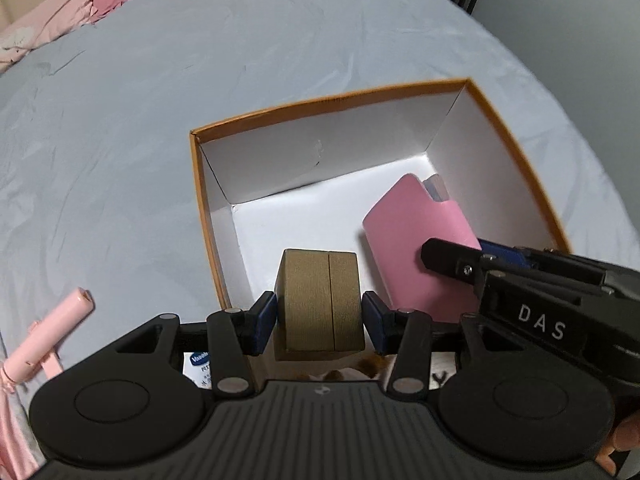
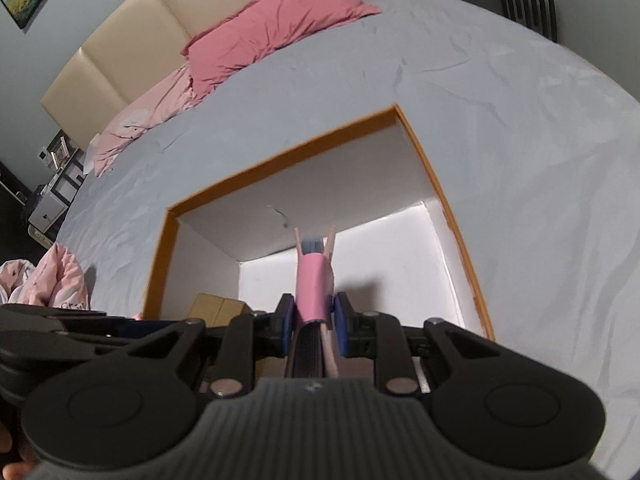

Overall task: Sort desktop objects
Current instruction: 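Lower both items into the box and open both tools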

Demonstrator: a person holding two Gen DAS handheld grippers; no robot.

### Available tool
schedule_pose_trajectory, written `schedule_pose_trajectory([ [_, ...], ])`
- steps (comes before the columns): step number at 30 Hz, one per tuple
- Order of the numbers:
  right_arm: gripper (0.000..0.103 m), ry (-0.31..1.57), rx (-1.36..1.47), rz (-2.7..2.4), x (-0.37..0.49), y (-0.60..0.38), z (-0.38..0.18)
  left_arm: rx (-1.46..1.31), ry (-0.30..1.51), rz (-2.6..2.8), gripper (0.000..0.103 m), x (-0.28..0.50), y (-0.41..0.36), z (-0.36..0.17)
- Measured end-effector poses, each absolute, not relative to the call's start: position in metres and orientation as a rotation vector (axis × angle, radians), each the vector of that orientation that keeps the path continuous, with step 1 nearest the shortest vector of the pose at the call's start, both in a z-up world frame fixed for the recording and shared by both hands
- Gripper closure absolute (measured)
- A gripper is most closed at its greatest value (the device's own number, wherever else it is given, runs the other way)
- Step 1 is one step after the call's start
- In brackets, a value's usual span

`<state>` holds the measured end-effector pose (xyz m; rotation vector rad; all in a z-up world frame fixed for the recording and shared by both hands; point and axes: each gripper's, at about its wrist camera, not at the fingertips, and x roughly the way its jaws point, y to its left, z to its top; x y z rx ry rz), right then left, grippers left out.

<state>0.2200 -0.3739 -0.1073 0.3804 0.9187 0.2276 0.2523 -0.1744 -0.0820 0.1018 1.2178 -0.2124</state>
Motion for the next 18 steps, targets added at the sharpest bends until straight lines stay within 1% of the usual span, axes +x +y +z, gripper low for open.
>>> schedule_pose_trajectory([
  [1, 0.081, 0.925, 0.387, 0.226, 0.222, -0.375, -0.111, 0.119, 1.219, -0.212, 0.050, 0.252, -0.177, -0.083],
  [4, 0.081, 0.945, 0.413, 0.238, 0.227, -0.374, -0.120, 0.149, 1.223, -0.206, 0.058, 0.253, -0.183, -0.087],
  [7, 0.081, 0.960, 0.417, 0.236, 0.230, -0.371, -0.125, 0.136, 1.226, -0.212, 0.061, 0.254, -0.181, -0.091],
  [12, 0.081, 0.974, 0.387, 0.234, 0.233, -0.364, -0.128, 0.011, 1.148, -0.275, 0.060, 0.246, -0.164, -0.067],
  [18, 0.080, 0.988, 0.299, 0.282, 0.236, -0.337, -0.133, -0.142, 1.058, -0.247, 0.060, 0.225, -0.119, -0.039],
])
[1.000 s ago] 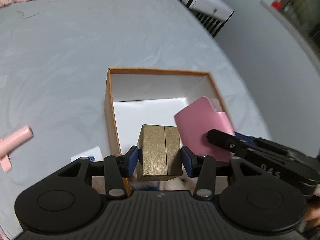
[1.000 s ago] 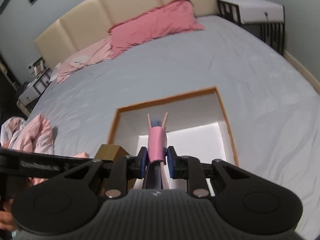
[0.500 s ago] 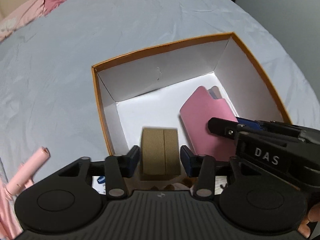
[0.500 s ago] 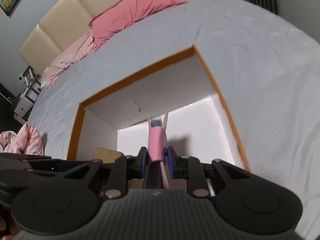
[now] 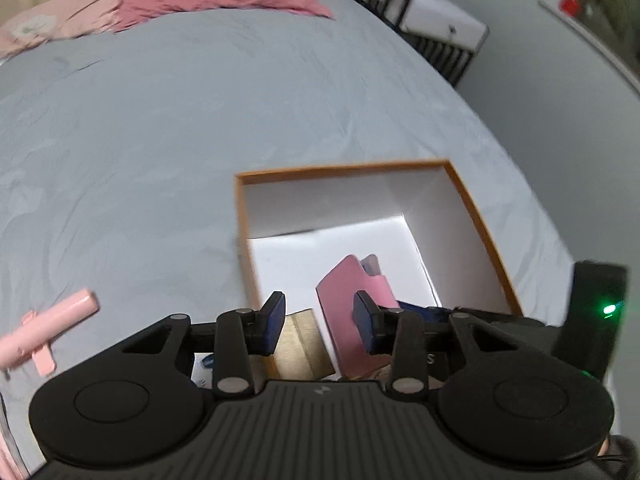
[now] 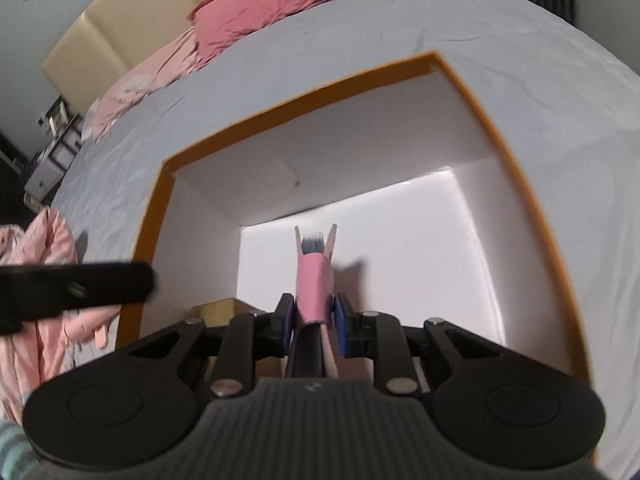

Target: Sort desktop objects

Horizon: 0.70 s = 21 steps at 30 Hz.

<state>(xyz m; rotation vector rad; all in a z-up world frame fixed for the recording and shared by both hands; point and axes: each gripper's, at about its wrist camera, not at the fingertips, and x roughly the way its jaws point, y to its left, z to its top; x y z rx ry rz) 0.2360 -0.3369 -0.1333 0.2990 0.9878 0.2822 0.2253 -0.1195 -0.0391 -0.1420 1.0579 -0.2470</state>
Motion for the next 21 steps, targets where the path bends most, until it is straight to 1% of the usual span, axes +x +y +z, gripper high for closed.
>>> schedule_pose_trajectory([
  [7, 0.080, 0.992, 0.164, 0.342, 0.242, -0.305, -0.134, -0.224, 1.092, -0.164, 0.060, 0.209, -0.071, -0.045],
  [11, 0.080, 0.977, 0.029, 0.356, 0.231, -0.283, -0.132, -0.255, 1.118, -0.117, 0.060, 0.197, -0.045, -0.053],
  [13, 0.077, 0.975, -0.005, 0.357, 0.226, -0.279, -0.129, -0.269, 1.125, -0.106, 0.060, 0.192, -0.035, -0.055],
  [15, 0.077, 0.978, -0.011, 0.356, 0.219, -0.281, -0.123, -0.286, 1.128, -0.101, 0.060, 0.186, -0.025, -0.055],
  [16, 0.074, 0.983, 0.009, 0.369, 0.219, -0.282, -0.121, -0.298, 1.134, -0.105, 0.060, 0.185, -0.021, -0.054],
  [17, 0.071, 0.999, 0.048, 0.389, 0.220, -0.285, -0.120, -0.314, 1.139, -0.118, 0.060, 0.183, -0.018, -0.054],
  [18, 0.066, 1.016, 0.085, 0.397, 0.222, -0.287, -0.120, -0.329, 1.137, -0.123, 0.060, 0.182, -0.014, -0.054],
  [21, 0.065, 1.049, 0.146, 0.380, 0.227, -0.290, -0.122, -0.331, 1.115, -0.117, 0.060, 0.177, -0.008, -0.051],
])
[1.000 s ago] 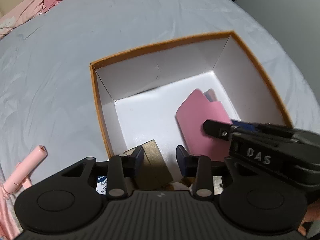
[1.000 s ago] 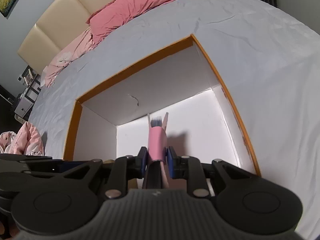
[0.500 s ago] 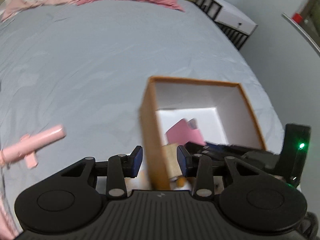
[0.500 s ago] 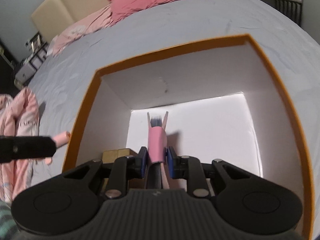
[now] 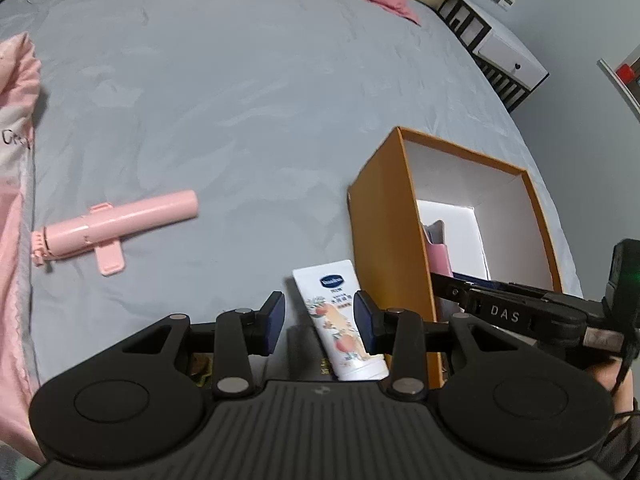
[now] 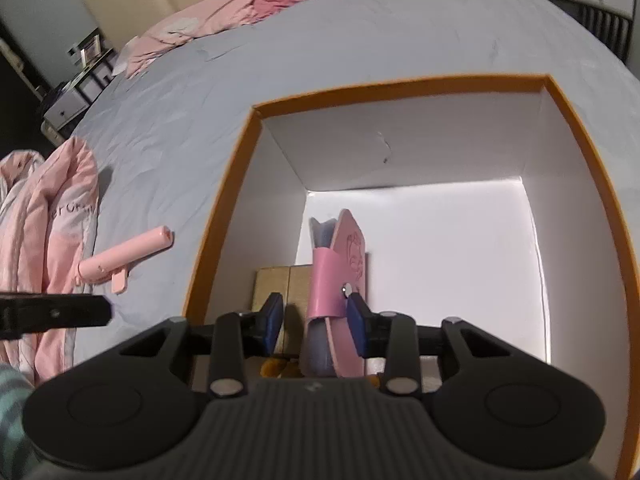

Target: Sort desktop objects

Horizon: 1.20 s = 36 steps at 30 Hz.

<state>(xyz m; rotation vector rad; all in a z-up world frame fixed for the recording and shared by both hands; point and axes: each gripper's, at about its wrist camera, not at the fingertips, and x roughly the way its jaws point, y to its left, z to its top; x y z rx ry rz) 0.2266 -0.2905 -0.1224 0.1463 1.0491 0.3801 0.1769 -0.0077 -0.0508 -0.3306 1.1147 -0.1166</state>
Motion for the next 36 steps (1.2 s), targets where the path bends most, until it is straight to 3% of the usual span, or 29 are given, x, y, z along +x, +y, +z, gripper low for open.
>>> schedule_pose_trajectory([
  [16, 0.064, 1.019, 0.053, 0.312, 0.216, -0.279, -0.110, -0.310, 1.105, -0.105, 0.060, 0.147, 0.022, -0.046],
  [23, 0.064, 0.881, 0.073, 0.390, 0.165, -0.268, -0.066, -0.291, 1.163, -0.036, 0.059, 0.112, 0.051, -0.055],
  [25, 0.065, 0.861, 0.056, 0.464, 0.145, -0.254, -0.055, -0.286, 1.179, -0.034, 0.054, 0.105, 0.057, -0.058],
  [28, 0.069, 0.854, -0.011, 0.543, 0.119, -0.226, -0.049, -0.289, 1.211, -0.049, 0.054, 0.097, 0.062, -0.066],
  [36, 0.070, 0.902, -0.378, 0.581, 0.102, -0.162, -0.073, -0.372, 1.192, -0.148, 0.054, 0.109, 0.055, -0.082],
])
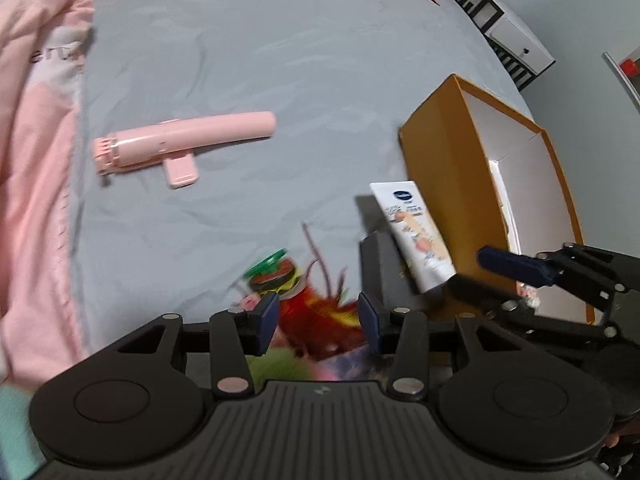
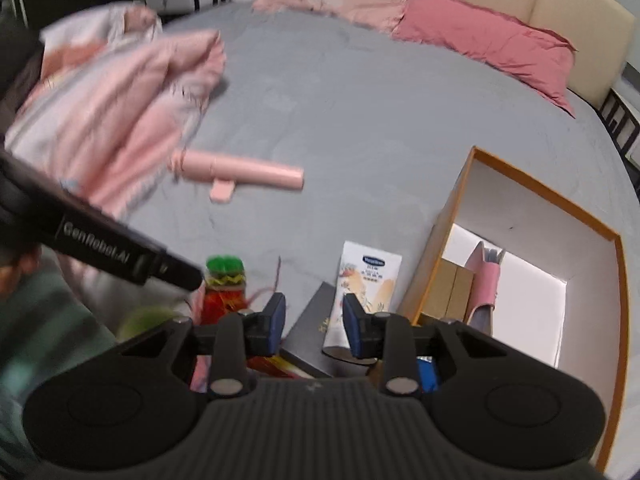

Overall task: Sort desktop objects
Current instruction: 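Reach the right tool toward the grey box in the pile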

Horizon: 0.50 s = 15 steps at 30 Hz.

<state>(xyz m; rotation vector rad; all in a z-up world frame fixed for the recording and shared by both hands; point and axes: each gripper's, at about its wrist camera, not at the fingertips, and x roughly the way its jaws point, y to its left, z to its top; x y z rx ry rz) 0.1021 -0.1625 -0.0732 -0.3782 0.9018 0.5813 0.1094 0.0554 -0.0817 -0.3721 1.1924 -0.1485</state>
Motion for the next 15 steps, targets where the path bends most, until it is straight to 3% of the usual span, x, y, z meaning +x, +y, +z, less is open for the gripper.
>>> schedule_pose_trajectory([
  [9, 0.070, 1.028, -0.735, 0.845, 0.082, -0.123, -0.113, -0.333, 1.247, -0.250, 0.054, 0.109, 0.048, -0.093],
  [15, 0.053, 1.067, -0.947, 0.902, 0.065, -0.115, -0.155, -0.257, 1.273, -0.255, 0.054, 0.087, 0.053, -0.098],
])
